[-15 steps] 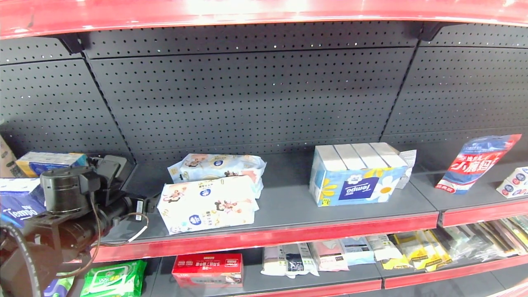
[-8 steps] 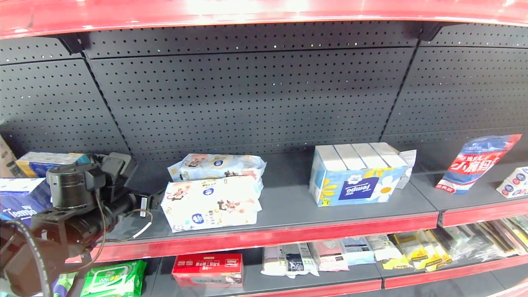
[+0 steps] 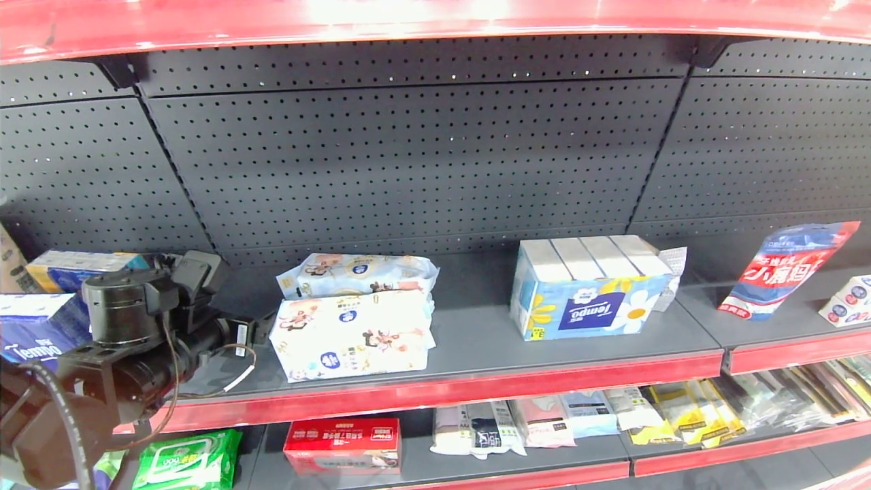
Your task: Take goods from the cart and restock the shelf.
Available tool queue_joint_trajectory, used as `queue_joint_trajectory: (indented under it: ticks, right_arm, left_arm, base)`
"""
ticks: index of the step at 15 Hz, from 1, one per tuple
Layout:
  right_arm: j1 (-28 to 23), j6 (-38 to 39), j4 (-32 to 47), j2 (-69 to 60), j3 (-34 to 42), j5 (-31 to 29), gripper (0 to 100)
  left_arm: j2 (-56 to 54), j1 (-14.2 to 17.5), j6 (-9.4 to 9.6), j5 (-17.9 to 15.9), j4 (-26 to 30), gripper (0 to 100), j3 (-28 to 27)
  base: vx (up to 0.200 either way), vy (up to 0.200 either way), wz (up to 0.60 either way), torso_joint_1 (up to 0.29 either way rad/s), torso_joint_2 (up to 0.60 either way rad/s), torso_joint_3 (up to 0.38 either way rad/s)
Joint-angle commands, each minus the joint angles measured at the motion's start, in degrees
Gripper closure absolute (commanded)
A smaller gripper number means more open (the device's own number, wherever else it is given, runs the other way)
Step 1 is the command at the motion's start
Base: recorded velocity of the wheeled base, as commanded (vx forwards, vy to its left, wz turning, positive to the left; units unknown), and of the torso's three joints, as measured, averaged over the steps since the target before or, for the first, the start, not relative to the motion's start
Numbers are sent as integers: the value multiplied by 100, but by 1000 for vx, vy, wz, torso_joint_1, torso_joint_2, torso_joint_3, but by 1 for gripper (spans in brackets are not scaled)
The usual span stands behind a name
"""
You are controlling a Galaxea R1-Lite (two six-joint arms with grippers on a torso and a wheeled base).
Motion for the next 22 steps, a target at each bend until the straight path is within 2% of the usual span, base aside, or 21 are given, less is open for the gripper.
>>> queue_joint_trajectory:
  ticks: [1, 5, 7, 10, 11, 13, 14, 15, 16, 17, 19, 20, 22]
  right_arm:
    - [0, -1, -1, 9, 1, 2, 100]
    - [0, -1, -1, 9, 1, 2, 100]
    - [0, -1, -1, 9, 1, 2, 100]
    - [0, -1, -1, 9, 1, 2, 100]
    - [0, -1, -1, 9, 1, 2, 100]
    - [0, -1, -1, 9, 1, 2, 100]
    - [0, -1, -1, 9, 1, 2, 100]
    - [0, -1, -1, 9, 1, 2, 100]
    - [0, -1, -1, 9, 1, 2, 100]
    - [0, -1, -1, 9, 1, 2, 100]
    - [0, -1, -1, 9, 1, 2, 100]
    - [0, -1, -1, 9, 1, 2, 100]
    - [0, -1, -1, 9, 1, 2, 100]
  left_arm:
    - [-14, 5, -1, -7, -9, 0, -2]
    - [-119, 14, -1, -7, -123, 0, 95]
    - [-559, 128, 16, -24, -105, 0, 183]
    - [-1736, 278, 25, -24, 9, 0, 657]
    - [-2316, 392, 25, 2, 325, 0, 710]
    - [-3310, 735, 25, -104, 1248, 0, 657]
    - [-3960, 787, 16, -200, 1819, 0, 657]
    - [-5138, 787, -28, -332, 2804, 0, 728]
    - [-5823, 787, -107, -446, 3445, 0, 745]
    - [-6799, 787, -247, -684, 4579, 0, 631]
    - [-7924, 779, -397, -763, 5906, 0, 367]
    - [-8407, 779, -397, -754, 6390, 0, 297]
    - [-9163, 779, -397, -692, 6917, 0, 394]
  base:
    - [0, 0, 0, 0, 0, 0]
    - [0, 0, 0, 0, 0, 0]
    - [0, 0, 0, 0, 0, 0]
    - [0, 0, 0, 0, 0, 0]
    - [0, 0, 0, 0, 0, 0]
    - [0, 0, 0, 0, 0, 0]
    - [0, 0, 0, 0, 0, 0]
    - [0, 0, 0, 0, 0, 0]
    - [0, 0, 0, 0, 0, 0]
    - [0, 0, 0, 0, 0, 0]
    - [0, 0, 0, 0, 0, 0]
    - [0, 0, 0, 0, 0, 0]
    - [0, 0, 0, 0, 0, 0]
